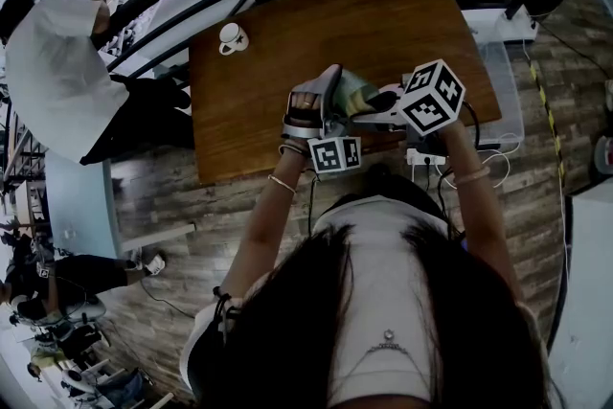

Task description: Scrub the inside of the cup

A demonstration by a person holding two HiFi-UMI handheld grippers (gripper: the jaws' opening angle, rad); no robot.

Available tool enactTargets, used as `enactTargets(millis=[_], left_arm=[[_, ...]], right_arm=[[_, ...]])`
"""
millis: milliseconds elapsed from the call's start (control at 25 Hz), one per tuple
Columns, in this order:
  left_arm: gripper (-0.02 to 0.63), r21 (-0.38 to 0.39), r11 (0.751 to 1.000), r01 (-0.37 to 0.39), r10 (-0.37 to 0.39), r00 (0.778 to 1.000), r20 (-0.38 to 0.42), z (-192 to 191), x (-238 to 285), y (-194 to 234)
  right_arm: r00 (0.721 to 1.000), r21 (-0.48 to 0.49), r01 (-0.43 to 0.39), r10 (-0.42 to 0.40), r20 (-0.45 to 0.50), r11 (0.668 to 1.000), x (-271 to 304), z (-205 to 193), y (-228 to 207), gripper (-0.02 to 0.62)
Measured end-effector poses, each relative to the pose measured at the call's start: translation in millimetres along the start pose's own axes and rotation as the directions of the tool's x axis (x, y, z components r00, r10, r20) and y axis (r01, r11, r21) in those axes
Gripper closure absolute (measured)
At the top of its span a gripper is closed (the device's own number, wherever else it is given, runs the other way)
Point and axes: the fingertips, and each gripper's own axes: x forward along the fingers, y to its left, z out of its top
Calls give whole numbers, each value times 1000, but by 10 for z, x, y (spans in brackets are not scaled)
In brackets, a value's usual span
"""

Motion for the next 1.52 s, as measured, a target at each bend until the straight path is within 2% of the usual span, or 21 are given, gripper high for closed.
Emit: enactTargets(millis=[280, 640, 1040, 1200, 1320, 1440, 1520], left_arm=[[256, 27, 999, 40, -40, 999, -3, -23, -17, -73], [256, 40, 995, 92, -92, 996, -1, 38, -60, -196], [256, 89, 990, 107, -108, 994, 6, 57, -29, -224], [256, 96, 989, 111, -112, 994, 11, 57, -32, -254], [256, 101, 989, 108, -110, 994, 12, 33, -18, -248], [256, 114, 987, 117, -118, 993, 1, 3, 15, -268], [256, 120, 986, 120, -120, 993, -1, 3, 19, -277]], right_arm=[[984, -107, 68, -84, -157, 992, 46, -129, -40, 514], [929, -258, 143, -219, -297, 955, 37, -308, -99, 514], [840, -430, 178, -364, -401, 885, 19, -371, -172, 514], [823, -481, 165, -389, -413, 861, 29, -399, -185, 514], [806, -541, 143, -415, -423, 829, 49, -379, -164, 514], [766, -605, 142, -473, -434, 784, 47, -374, -203, 514], [749, -630, 134, -494, -441, 765, 58, -394, -231, 514]])
